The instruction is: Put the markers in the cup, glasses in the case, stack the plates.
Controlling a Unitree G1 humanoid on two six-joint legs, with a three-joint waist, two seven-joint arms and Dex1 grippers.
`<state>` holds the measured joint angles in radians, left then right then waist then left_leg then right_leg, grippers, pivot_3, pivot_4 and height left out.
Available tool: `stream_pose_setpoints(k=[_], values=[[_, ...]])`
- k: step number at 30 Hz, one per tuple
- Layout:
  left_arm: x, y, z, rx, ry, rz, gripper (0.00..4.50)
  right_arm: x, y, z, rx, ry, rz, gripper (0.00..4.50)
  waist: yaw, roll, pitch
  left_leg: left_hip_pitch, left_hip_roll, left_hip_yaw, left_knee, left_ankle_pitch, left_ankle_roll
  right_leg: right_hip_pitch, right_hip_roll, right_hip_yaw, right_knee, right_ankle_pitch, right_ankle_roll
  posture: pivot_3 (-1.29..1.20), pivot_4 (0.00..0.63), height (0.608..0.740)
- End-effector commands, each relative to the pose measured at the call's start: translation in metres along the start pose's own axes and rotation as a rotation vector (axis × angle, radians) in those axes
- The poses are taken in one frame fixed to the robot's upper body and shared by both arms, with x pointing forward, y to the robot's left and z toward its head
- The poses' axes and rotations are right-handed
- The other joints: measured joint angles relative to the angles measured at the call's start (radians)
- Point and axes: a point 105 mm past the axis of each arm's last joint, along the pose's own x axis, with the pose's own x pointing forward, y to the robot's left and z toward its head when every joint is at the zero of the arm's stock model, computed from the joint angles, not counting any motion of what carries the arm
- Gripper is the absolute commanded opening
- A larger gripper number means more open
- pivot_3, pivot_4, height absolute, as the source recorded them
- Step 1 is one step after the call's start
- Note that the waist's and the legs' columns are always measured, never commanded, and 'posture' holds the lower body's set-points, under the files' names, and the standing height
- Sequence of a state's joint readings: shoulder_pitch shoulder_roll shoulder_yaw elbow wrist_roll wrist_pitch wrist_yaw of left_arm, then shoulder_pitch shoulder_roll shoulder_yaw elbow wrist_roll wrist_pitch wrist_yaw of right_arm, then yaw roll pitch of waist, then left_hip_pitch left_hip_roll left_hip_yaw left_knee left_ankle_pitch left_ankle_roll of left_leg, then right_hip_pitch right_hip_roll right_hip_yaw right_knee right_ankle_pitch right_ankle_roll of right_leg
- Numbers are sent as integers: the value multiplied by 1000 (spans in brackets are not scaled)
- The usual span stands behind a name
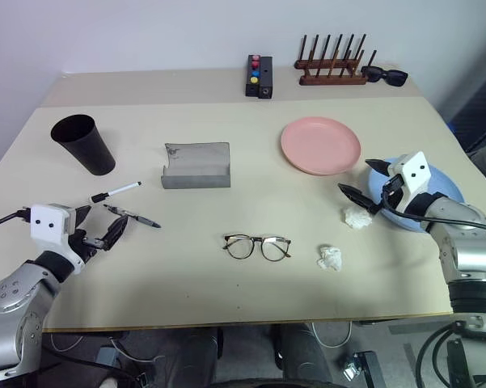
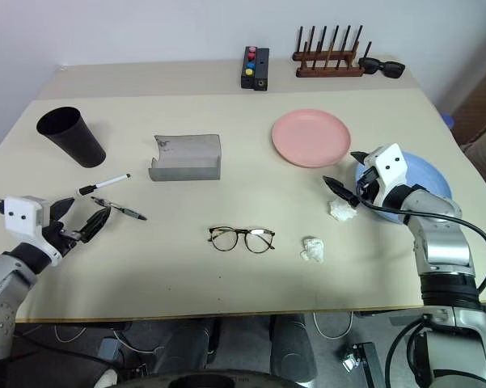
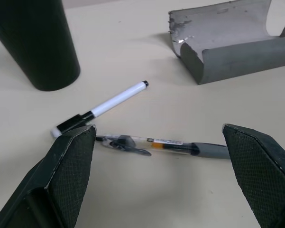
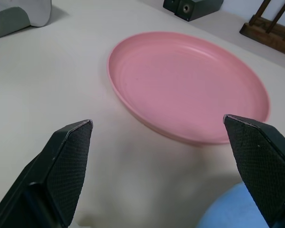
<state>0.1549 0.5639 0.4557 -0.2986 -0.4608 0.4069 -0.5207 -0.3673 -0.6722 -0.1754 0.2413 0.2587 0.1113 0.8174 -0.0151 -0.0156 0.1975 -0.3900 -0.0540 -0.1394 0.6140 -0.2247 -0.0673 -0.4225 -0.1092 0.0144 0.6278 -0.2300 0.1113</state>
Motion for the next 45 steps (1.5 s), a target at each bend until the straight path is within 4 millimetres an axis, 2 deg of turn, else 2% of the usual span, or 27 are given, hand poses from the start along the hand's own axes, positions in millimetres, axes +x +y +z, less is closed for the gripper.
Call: stream_pose_setpoints(k=[1, 10, 14, 21, 26, 32, 36, 40, 42, 45], values=[[1, 1, 11, 36, -23, -8, 4339, 6, 1, 20, -31, -75, -3, 4500, 0, 0, 0, 0, 0, 0, 0, 0, 0, 0, 0, 0, 0, 0, 0, 0, 150, 739], [1, -7, 9, 83, 21, -102, 4431, 17, 19, 36, -39, -123, 34, 4500, 0, 0, 0, 0, 0, 0, 0, 0, 0, 0, 0, 0, 0, 0, 0, 0, 150, 739], [2, -12, 8, 130, 91, -229, 4431, 21, 32, 44, -38, -144, 68, 4500, 0, 0, 0, 0, 0, 0, 0, 0, 0, 0, 0, 0, 0, 0, 0, 0, 150, 739], [4, -5, 5, 247, 204, -354, 4431, 28, 60, 57, -19, -185, 135, 4500, -1, 0, 0, 0, 1, 0, 0, 0, 0, -1, 0, 0, 0, 0, 0, 0, 150, 739], [12, -3, 2, 327, 283, -465, 4431, 34, 67, 59, -3, -195, 148, 4500, 0, 0, 0, 0, 0, 0, -1, 0, 0, -1, 0, 0, 0, 0, 0, 0, 150, 739], [40, -3, 5, 391, 331, -593, 4431, 36, 74, 58, 16, -208, 154, 4500, 0, 0, 0, -1, 0, 0, -1, 0, 0, -2, 1, 0, 1, 0, 0, 0, 150, 739], [48, -4, -2, 434, 400, -690, 4431, 35, 80, 62, 30, -223, 169, 4500, -7, 0, 0, 0, 1, 0, -1, 0, 0, -2, 1, 0, 1, 2, 3, 0, 150, 739], [50, -4, -12, 481, 479, -771, 4431, 28, 98, 71, 67, -246, 277, 4500, -9, 0, 0, -1, 1, 0, -2, 0, 1, -3, 2, 0, 2, 2, 4, 0, 150, 739], [49, -3, -15, 506, 508, -805, 4431, 24, 116, 76, 82, -252, 371, 4500, -8, 0, 0, -1, 2, 0, -1, 0, 1, -3, 3, 0, 2, 2, 4, 0, 150, 739], [48, -5, -18, 525, 534, -858, 3645, 20, 149, 86, 87, -267, 530, 4500, -9, 0, 0, 0, 2, 0, -1, 0, 1, -3, 3, 0, 2, 2, 4, 0, 150, 739]])
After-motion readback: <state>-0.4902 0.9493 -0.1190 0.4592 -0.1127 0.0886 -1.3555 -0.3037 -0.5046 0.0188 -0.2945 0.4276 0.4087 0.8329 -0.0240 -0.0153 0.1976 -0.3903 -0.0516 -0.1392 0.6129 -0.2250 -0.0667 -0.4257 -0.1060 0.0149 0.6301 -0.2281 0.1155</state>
